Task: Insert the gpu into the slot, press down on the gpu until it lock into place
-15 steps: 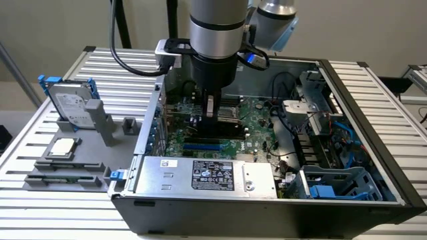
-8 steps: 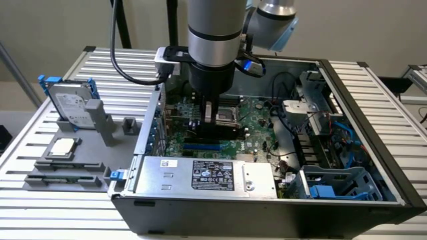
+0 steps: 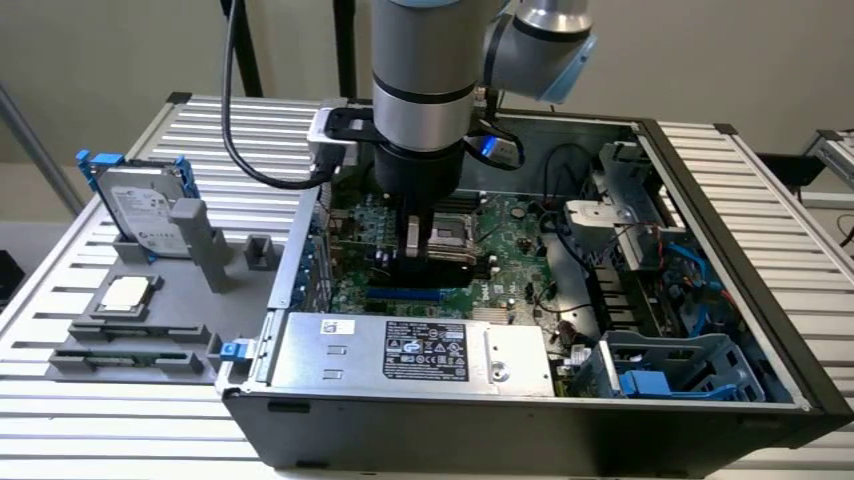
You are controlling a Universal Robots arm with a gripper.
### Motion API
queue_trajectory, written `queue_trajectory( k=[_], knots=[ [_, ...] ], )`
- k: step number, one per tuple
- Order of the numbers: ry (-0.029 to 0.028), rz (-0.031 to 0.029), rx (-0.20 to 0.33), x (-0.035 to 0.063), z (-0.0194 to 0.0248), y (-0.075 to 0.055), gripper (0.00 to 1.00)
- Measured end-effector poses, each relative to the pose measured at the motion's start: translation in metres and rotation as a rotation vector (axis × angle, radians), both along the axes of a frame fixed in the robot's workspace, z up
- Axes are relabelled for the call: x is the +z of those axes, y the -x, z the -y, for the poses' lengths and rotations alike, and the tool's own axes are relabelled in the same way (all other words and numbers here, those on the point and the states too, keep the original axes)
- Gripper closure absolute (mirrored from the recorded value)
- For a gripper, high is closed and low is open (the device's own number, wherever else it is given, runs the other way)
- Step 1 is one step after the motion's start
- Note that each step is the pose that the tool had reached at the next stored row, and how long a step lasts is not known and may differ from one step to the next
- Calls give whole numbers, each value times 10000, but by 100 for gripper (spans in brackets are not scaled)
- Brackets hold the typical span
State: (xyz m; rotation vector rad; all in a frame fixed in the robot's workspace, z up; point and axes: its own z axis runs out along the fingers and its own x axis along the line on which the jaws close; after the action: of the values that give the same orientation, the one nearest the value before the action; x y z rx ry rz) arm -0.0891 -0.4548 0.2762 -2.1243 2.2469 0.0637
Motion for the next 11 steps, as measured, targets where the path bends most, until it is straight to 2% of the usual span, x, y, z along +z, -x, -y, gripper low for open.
queue_trajectory(
  k=[2,11],
  knots=[
    [-28,0,2,-22,2,2,74],
    [-28,-7,4,-25,2,1,74]
  ],
)
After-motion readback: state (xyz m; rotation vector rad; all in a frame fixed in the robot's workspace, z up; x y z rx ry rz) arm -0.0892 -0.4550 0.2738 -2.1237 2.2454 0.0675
